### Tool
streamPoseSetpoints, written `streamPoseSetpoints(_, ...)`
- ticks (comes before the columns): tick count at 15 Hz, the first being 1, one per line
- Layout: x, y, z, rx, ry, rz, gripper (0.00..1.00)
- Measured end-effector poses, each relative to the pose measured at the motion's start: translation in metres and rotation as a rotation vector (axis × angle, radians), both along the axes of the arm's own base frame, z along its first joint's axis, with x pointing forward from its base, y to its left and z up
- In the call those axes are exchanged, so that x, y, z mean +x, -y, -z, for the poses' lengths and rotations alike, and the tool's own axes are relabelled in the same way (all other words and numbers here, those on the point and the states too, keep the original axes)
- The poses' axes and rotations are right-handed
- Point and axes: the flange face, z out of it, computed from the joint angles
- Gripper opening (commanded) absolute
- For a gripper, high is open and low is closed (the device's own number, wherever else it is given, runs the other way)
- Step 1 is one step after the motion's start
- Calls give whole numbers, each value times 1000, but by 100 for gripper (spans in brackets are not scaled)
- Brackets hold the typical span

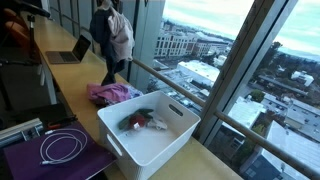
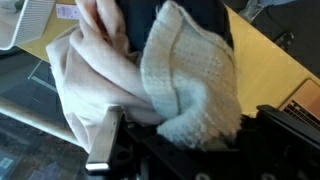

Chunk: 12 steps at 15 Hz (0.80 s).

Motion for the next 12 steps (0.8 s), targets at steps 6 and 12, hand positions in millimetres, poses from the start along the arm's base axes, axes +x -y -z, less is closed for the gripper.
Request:
streamPoseSetpoints(6,29,2,113,39,-125,56,1)
streamPoseSetpoints(12,21,-3,218,3,-224,86,1)
